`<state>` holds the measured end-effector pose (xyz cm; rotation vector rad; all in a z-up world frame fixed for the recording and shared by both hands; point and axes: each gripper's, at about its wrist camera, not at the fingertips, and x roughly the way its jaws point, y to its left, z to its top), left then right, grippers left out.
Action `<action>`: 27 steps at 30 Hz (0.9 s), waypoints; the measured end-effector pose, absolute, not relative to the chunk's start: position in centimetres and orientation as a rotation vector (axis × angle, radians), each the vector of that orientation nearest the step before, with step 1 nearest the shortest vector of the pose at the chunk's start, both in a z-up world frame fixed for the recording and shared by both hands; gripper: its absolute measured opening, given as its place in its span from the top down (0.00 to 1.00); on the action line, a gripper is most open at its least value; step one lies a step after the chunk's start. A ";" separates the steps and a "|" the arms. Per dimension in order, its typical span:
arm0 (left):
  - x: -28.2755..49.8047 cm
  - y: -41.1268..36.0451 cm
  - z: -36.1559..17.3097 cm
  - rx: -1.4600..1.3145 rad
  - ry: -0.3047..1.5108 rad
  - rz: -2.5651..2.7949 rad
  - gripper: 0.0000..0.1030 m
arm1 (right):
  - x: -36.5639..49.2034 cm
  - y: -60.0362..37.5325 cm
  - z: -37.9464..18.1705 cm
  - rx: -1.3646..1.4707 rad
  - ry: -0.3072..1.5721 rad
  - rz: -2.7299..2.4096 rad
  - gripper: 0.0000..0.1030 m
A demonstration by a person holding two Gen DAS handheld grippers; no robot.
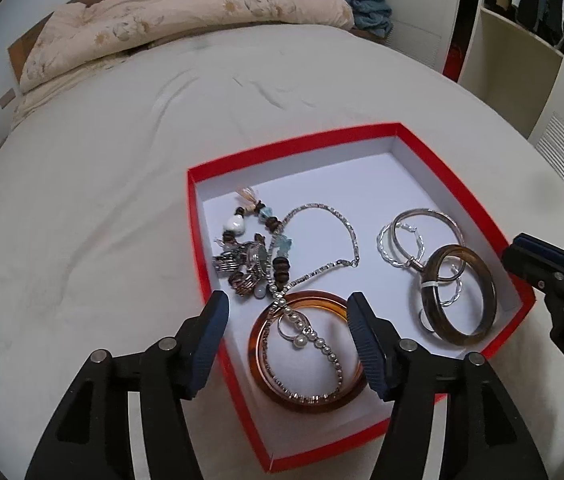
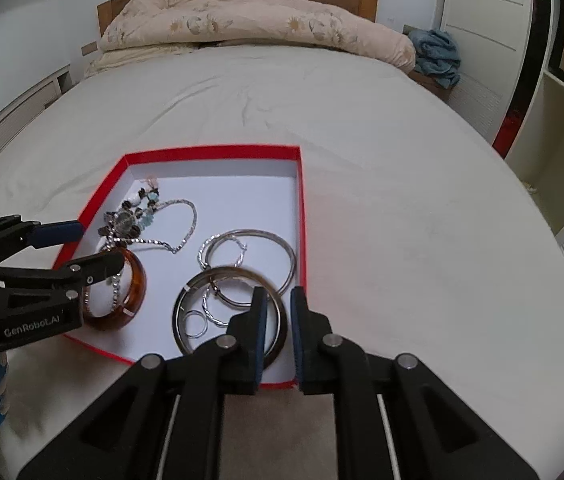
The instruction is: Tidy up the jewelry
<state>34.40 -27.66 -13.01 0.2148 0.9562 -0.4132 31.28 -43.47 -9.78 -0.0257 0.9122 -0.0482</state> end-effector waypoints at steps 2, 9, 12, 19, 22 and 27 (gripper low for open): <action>33.9 -27.1 -12.2 0.218 0.942 -0.405 0.39 | 30.8 -43.5 -8.9 -0.029 0.899 -0.055 0.75; 31.5 -25.7 -8.1 0.195 0.875 -0.383 0.39 | 28.8 -43.5 -5.2 -0.015 0.852 -0.074 0.70; 29.7 -24.6 -5.9 0.182 0.828 -0.379 0.39 | 27.4 -43.0 -3.3 -0.009 0.827 -0.076 0.64; 24.3 -20.8 -0.6 0.156 0.748 -0.352 0.32 | 22.8 -39.6 2.1 -0.003 0.744 -0.044 0.47; 21.2 -18.6 1.4 0.154 0.724 -0.318 0.27 | 20.6 -37.9 3.9 0.001 0.715 -0.023 0.40; 15.7 -14.5 4.4 0.134 0.689 -0.252 0.16 | 16.1 -34.6 6.2 0.017 0.676 0.013 0.31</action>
